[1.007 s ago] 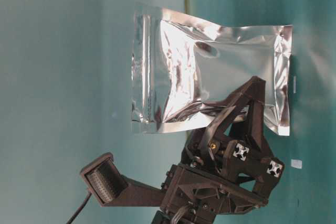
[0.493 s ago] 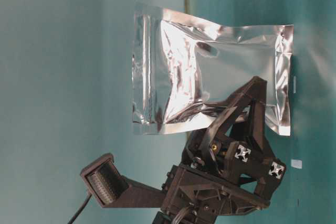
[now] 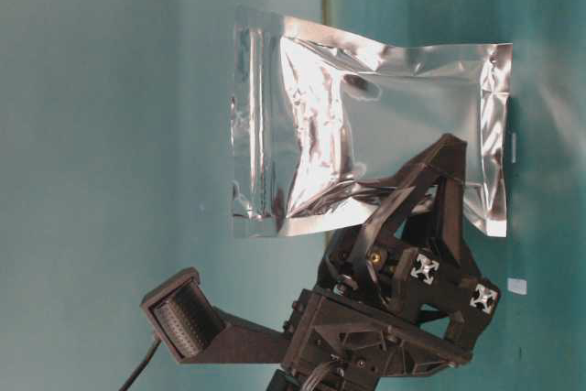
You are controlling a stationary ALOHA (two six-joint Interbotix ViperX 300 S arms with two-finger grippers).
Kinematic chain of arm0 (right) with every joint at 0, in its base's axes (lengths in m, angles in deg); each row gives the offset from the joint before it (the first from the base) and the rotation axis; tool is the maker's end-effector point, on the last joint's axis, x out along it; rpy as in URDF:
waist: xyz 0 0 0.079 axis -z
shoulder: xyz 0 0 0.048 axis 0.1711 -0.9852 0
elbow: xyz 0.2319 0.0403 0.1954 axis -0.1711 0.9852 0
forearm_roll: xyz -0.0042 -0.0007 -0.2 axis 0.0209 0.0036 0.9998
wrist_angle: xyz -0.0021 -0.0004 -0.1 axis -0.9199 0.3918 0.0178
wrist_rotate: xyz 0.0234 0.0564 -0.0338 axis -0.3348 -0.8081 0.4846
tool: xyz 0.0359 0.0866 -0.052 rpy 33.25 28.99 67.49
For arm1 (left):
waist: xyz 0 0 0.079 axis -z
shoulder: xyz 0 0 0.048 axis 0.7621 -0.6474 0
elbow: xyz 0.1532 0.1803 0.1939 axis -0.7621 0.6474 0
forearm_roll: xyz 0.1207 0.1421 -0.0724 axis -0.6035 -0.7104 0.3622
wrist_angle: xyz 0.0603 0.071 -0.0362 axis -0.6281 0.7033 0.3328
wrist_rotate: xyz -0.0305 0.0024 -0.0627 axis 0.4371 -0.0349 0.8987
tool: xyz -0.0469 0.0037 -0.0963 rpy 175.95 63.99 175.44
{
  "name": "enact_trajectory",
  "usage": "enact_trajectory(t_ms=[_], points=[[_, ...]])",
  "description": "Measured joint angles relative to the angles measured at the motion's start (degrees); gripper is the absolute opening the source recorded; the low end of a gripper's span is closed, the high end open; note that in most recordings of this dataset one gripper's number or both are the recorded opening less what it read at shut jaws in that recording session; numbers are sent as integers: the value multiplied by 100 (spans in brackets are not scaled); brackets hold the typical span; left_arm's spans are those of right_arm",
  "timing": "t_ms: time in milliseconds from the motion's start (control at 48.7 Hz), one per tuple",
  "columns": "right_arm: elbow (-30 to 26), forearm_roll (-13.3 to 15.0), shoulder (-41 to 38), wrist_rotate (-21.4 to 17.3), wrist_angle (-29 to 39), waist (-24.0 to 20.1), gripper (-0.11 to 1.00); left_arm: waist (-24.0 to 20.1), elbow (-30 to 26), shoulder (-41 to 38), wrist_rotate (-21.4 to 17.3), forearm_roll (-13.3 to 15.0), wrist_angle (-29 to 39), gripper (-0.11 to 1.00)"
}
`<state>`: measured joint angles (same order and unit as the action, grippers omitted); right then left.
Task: Hand over the silver zip bag and make it stand upright.
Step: 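Withdraw the right gripper to the right, left gripper holding bag upright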
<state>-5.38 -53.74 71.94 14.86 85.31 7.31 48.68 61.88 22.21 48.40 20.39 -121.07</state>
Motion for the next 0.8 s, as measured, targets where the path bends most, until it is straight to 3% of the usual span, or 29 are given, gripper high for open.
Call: enact_trajectory(t_ms=[801], points=[[70,0,35,-9,44,9,86,0,0,0,0,9,44,28]])
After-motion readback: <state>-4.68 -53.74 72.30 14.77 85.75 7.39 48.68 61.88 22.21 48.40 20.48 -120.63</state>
